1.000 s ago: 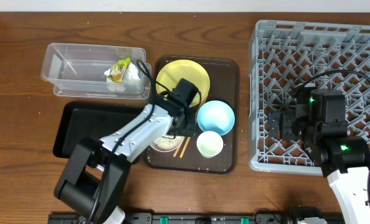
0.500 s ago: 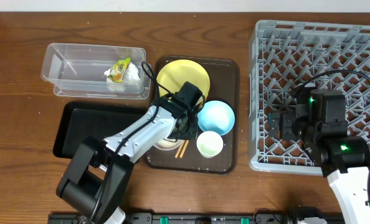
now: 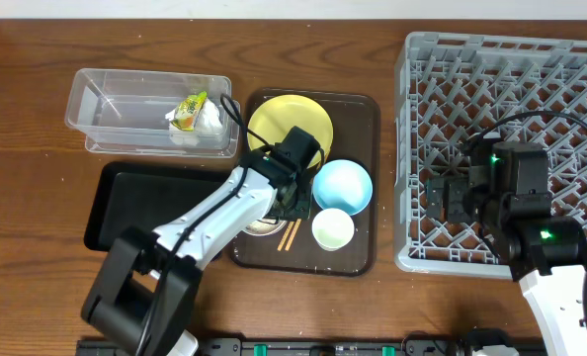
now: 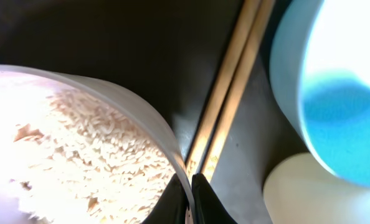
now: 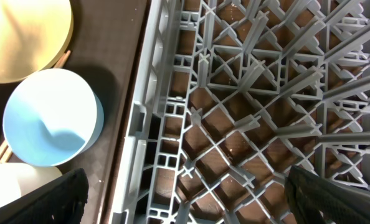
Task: Sort waste into correct bins and load items into the dishwasher rack
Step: 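Reach the left gripper to the white rice bowl and grasp its rim, then lift the rice bowl and tip the rice onto the black tray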
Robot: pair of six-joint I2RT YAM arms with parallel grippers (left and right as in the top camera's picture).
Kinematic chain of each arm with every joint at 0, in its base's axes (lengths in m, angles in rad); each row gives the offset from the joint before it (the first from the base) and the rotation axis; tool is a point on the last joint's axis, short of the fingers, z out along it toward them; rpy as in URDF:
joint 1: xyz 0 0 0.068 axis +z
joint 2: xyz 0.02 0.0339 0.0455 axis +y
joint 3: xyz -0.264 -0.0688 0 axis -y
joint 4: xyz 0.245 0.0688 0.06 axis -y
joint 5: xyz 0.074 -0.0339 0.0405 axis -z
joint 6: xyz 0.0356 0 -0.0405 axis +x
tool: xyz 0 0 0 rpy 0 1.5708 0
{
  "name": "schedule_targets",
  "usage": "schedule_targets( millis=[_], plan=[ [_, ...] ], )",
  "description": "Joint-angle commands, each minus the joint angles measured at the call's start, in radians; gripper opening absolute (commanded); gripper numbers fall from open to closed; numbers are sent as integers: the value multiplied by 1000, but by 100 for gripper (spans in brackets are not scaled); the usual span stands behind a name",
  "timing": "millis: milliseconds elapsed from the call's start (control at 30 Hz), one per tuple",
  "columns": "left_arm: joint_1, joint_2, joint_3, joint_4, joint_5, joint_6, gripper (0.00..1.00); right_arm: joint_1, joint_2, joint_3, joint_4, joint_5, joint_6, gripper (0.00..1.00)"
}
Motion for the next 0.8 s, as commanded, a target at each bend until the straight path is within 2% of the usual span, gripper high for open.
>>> schedule_targets(
  millis=[0,167,367,767],
  plan=[
    [0,-58,32,-28,14,82,6,6,-3,21,-3,-7,9,99],
    [37,-158,43,-69,22,106,6,6,-3,21,-7,-7,9,99],
    [172,-256,43,-111,40,140,6,6,-3,21,-6,-7,9,99],
    [662,-219,1,-135,651,412,6,6,-3,21,-6,-7,9,99]
  ],
)
